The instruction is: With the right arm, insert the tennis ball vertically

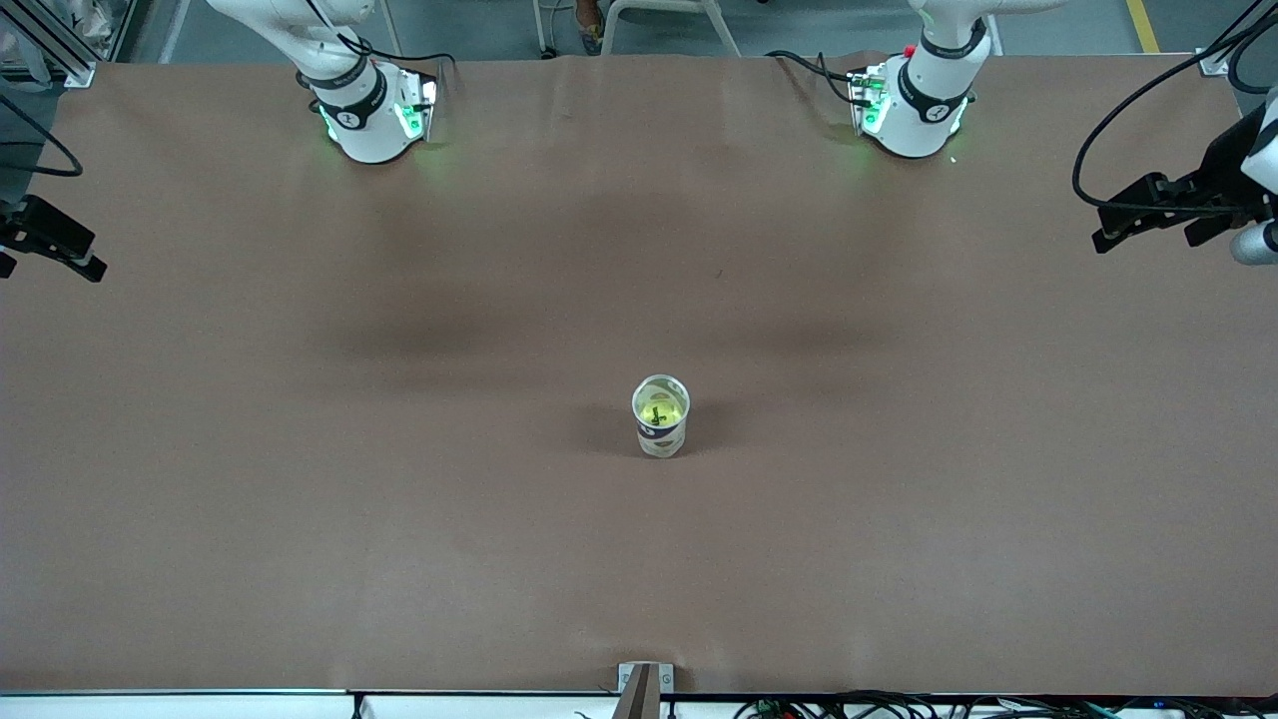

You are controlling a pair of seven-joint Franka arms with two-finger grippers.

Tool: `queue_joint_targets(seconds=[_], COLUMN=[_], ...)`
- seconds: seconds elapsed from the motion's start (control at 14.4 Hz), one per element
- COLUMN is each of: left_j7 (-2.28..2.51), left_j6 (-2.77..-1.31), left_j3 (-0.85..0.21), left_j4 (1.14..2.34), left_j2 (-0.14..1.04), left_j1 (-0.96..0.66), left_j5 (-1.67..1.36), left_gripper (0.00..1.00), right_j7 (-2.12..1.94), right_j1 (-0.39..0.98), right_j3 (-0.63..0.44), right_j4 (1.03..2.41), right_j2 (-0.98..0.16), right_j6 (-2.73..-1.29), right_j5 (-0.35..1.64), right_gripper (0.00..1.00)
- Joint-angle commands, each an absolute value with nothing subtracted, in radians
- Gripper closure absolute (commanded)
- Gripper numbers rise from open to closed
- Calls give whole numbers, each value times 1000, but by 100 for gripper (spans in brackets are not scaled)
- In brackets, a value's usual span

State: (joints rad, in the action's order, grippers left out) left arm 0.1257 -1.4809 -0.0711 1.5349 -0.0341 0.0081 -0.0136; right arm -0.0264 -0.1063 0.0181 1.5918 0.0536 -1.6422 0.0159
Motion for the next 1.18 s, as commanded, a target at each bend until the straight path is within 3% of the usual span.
queue_joint_targets(seconds=[0.0,0.35,0.62,1.11], left_j7=[137,141,141,97], left_j6=[-1488,-1555,-1555,-1517], left_j3=[-75,-103,-150,-138], left_j4=[1611,1704,1703,1647], left_j2=[-109,-172,-164,-123], left_j1=[17,20,23,31], left_j5=[-6,3,3,6], left_gripper=[0,0,0,0], right_j7=[-20,-17,-28,-29], right_j1=[-118,-123,-118,-120], right_j3=[18,18,20,20], right_j4=[1611,1606,1606,1620], right_j2=[74,72,71,71], right_j6=[-1658,-1637,-1631,-1643], right_j5=[9,12,3,2], right_gripper=[0,0,0,0])
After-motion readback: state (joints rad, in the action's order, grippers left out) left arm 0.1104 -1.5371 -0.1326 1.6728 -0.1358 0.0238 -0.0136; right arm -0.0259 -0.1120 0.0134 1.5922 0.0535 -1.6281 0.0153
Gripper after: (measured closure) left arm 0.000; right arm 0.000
